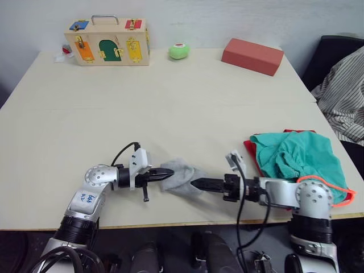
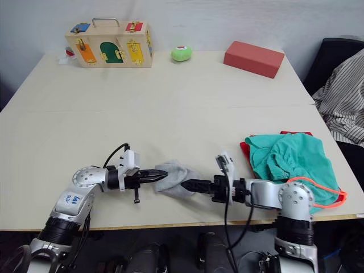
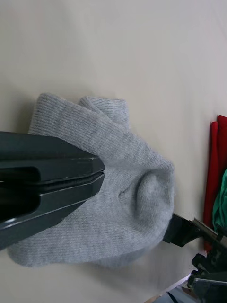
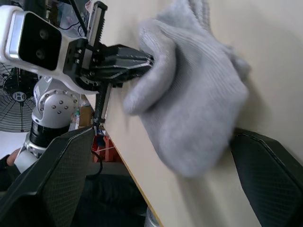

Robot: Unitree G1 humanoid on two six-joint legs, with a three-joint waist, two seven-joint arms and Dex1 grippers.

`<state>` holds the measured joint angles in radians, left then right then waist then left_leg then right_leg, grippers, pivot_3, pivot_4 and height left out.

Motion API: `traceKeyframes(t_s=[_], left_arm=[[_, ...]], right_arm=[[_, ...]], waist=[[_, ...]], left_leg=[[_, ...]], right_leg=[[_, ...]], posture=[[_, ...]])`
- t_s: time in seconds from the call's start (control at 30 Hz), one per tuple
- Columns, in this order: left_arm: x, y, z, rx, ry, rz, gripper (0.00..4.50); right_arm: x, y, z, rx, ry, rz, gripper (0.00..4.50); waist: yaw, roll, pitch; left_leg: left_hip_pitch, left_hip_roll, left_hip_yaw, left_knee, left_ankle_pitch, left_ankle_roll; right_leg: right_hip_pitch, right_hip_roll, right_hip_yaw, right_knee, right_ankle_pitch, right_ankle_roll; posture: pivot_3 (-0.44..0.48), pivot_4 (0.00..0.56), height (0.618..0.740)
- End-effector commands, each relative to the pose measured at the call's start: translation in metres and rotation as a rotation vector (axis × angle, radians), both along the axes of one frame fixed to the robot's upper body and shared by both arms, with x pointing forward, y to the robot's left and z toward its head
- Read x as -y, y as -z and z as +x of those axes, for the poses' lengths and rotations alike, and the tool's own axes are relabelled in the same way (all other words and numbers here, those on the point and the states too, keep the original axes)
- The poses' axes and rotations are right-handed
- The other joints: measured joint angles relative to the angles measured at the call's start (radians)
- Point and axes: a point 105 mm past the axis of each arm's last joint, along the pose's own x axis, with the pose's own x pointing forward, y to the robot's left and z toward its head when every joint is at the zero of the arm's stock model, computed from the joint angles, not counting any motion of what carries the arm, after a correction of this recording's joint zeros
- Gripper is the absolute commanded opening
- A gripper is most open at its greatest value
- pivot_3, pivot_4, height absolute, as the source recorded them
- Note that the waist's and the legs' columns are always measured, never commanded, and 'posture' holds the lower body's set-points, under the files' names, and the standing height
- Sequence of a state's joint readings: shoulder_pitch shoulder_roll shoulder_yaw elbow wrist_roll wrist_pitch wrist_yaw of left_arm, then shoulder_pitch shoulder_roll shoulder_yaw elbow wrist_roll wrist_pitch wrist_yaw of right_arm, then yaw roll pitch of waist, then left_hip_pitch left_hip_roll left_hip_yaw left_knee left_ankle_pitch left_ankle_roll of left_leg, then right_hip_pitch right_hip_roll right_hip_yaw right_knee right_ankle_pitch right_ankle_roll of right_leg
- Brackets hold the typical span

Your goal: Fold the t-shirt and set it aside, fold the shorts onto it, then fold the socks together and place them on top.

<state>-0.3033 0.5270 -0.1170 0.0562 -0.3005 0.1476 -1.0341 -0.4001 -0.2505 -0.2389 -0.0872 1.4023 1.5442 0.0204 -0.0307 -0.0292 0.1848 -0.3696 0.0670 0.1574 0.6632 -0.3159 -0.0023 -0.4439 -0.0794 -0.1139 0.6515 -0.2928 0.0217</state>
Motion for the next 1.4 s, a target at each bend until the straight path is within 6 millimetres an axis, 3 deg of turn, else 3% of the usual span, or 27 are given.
traceKeyframes(t_s=[0.03, 0.27, 0.37, 0.5, 0.63, 0.73, 0.87, 1.0, 1.1, 1.23, 1.3, 1.4], left_arm=[[-0.001, 0.003, 0.000, 0.013, -0.003, 0.007, 0.00], [-0.005, 0.007, -0.003, 0.007, -0.015, 0.008, 0.00], [-0.007, 0.009, -0.003, 0.009, -0.022, 0.013, 0.00], [-0.009, 0.008, -0.003, 0.016, -0.037, 0.003, 0.00], [-0.009, 0.003, -0.004, 0.029, -0.038, -0.021, 0.00], [-0.002, -0.026, -0.013, 0.022, 0.013, -0.187, 0.00], [-0.006, -0.070, -0.025, 0.046, 0.044, -0.279, 0.84], [-0.008, -0.086, -0.045, 0.033, 0.109, -0.242, 2.07], [-0.008, -0.093, -0.053, 0.042, 0.140, -0.230, 2.82], [-0.003, -0.094, -0.057, 0.052, 0.185, -0.236, 3.94], [0.000, -0.091, -0.056, 0.054, 0.198, -0.244, 4.48], [0.005, -0.085, -0.056, 0.035, 0.212, -0.248, 4.50]], right_arm=[[-0.018, 0.005, 0.009, -0.024, 0.007, -0.008, 4.48], [-0.035, 0.015, 0.020, -0.047, -0.005, -0.050, 4.48], [-0.039, 0.016, 0.022, -0.045, -0.019, -0.052, 3.91], [-0.043, 0.015, 0.027, -0.031, -0.021, -0.047, 2.49], [-0.035, 0.011, 0.027, -0.016, -0.026, -0.044, 1.07], [-0.023, 0.003, 0.024, 0.001, -0.022, -0.017, 0.29], [0.020, -0.030, 0.009, 0.083, -0.014, 0.108, 0.20], [0.079, -0.070, -0.008, 0.192, 0.088, 0.197, 0.20], [0.135, -0.096, -0.019, 0.242, 0.278, 0.192, 0.20], [0.222, -0.122, -0.022, 0.316, 0.687, 0.169, 0.20], [0.256, -0.127, -0.028, 0.320, 0.853, 0.166, 0.20], [0.296, -0.115, -0.041, 0.266, 1.067, 0.162, 0.20]], waist=[[-0.001, 0.000, 0.000], [-0.004, 0.000, -0.001], [-0.007, 0.001, -0.001], [-0.010, 0.001, -0.001], [-0.015, 0.000, -0.001], [-0.015, 0.000, -0.001], [0.009, 0.001, 0.000], [0.005, 0.003, 0.001], [0.006, 0.004, 0.002], [0.011, 0.003, 0.002], [0.011, 0.003, 0.003], [0.015, 0.003, 0.003]], left_leg=[[0.000, 0.000, 0.000, 0.000, 0.000, 0.000], [0.000, 0.000, 0.000, 0.000, 0.000, 0.000], [0.001, 0.000, 0.000, 0.000, 0.000, 0.000], [0.001, 0.000, 0.000, 0.000, 0.000, 0.000], [0.001, 0.001, 0.000, 0.000, 0.000, 0.000], [0.000, 0.000, 0.000, 0.000, 0.000, 0.000], [-0.003, -0.001, -0.002, 0.000, 0.000, 0.000], [-0.006, -0.002, -0.002, 0.000, 0.000, 0.001], [-0.006, -0.002, 0.000, -0.002, -0.002, 0.002], [-0.006, -0.002, 0.000, -0.005, -0.001, 0.001], [-0.005, -0.002, 0.002, -0.005, -0.001, 0.002], [-0.005, -0.003, 0.003, -0.006, 0.000, 0.002]], right_leg=[[0.000, 0.000, 0.000, 0.000, 0.000, 0.000], [0.000, 0.000, 0.000, 0.000, 0.000, 0.000], [0.000, 0.000, 0.000, 0.000, 0.000, 0.000], [0.000, 0.000, 0.000, 0.001, 0.000, 0.000], [0.000, 0.000, 0.000, 0.001, 0.000, 0.000], [0.000, -0.001, 0.000, 0.001, 0.000, 0.000], [0.000, -0.002, -0.001, -0.002, 0.000, 0.000], [0.000, -0.002, -0.001, -0.009, 0.002, 0.003], [0.001, -0.001, -0.001, -0.015, 0.002, 0.004], [0.001, 0.002, 0.000, -0.020, 0.003, 0.008], [0.002, 0.002, 0.002, -0.021, 0.004, 0.010], [0.003, 0.003, 0.004, -0.024, 0.007, 0.014]], posture=[[0.000, 0.150, 0.740], [0.000, 0.150, 0.740], [0.000, 0.150, 0.740], [0.000, 0.150, 0.740], [0.000, 0.150, 0.740], [0.000, 0.150, 0.740], [0.000, 0.150, 0.740], [0.000, 0.150, 0.740], [0.000, 0.150, 0.740], [0.000, 0.150, 0.740], [0.000, 0.150, 0.740], [0.000, 0.150, 0.740]])
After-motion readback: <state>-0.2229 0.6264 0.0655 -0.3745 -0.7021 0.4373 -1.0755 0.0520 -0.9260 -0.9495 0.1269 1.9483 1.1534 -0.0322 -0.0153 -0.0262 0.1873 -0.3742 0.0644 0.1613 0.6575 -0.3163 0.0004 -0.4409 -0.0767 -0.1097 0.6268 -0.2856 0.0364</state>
